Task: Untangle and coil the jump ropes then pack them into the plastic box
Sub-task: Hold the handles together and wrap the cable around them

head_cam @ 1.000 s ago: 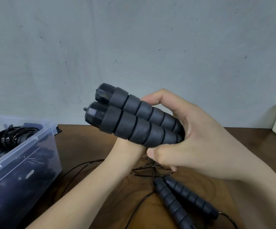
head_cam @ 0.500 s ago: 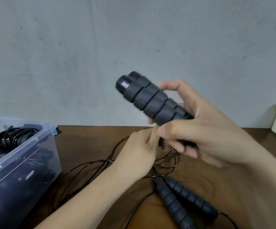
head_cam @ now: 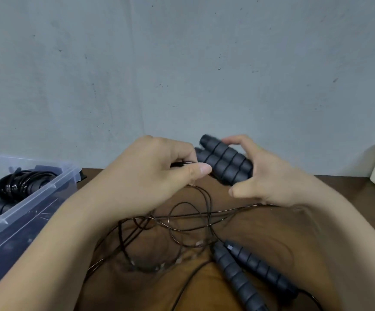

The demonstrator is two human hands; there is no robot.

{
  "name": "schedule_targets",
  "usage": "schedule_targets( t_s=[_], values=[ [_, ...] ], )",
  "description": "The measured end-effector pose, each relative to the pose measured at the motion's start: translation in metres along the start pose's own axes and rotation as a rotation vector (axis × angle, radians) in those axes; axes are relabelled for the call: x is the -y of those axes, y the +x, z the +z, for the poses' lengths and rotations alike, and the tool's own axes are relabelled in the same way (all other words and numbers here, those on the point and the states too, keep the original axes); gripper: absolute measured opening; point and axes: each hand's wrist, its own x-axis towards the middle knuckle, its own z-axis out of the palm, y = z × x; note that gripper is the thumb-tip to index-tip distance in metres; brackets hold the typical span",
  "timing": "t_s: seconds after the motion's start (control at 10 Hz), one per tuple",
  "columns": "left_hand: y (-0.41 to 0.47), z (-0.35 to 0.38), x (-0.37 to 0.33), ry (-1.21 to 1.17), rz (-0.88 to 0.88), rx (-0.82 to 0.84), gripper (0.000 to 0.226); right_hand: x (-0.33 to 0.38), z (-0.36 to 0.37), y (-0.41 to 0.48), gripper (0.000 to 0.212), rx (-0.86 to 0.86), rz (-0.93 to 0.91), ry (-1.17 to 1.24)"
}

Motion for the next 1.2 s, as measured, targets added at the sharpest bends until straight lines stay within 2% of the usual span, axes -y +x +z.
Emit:
schedule_targets(
  t_s=[0.1,0.2,0.3,0.4,0.5,0.6,0.7,0.8,0.9,1.0,1.1,1.2],
  values=[
    [0.002,0.000,0.004,-0.030,0.026,-0.039,0.031,0.011,0.018,-0.005,0.083,0.113,-0.060,-0.314],
    [0.004,0.002,0.011,-0.106,0.022,-0.012,0.031,0.017,0.024,-0.011,0.082,0.219,-0.123,-0.497],
    [0.008,0.003,0.020,-0.199,0.010,0.054,0.044,0.015,0.035,-0.020,0.092,0.294,-0.122,-0.626],
    [0.014,0.008,0.037,-0.315,-0.012,0.091,0.050,-0.005,0.037,-0.029,0.063,0.171,-0.016,-0.236],
    [0.014,0.014,0.037,-0.453,-0.011,0.107,0.049,-0.010,0.052,-0.027,0.040,0.159,-0.133,-0.196],
    [0.012,0.021,0.033,-0.576,-0.048,0.115,0.037,0.028,0.041,-0.025,0.038,-0.240,-0.256,-0.242],
    [0.015,0.035,0.047,-0.345,-0.122,0.116,0.032,0.047,0.016,-0.057,0.049,-0.211,-0.328,-0.146],
    [0.017,0.049,0.040,-0.233,-0.067,0.049,0.046,0.044,-0.004,-0.046,0.050,-0.118,-0.186,-0.038],
    [0.018,0.060,0.013,-0.167,0.013,0.025,0.035,0.041,-0.005,-0.039,0.055,-0.206,-0.159,0.005],
    [0.013,0.065,0.008,-0.037,0.050,0.077,0.023,0.031,0.003,-0.026,0.078,-0.353,-0.110,0.092],
    [0.006,0.063,0.002,0.032,0.038,0.120,0.029,0.020,-0.001,-0.016,0.080,-0.479,-0.151,0.146],
    [0.002,0.055,-0.003,0.101,0.043,0.146,0.033,0.012,-0.003,-0.012,0.068,-0.479,-0.167,0.022]
  ],
)
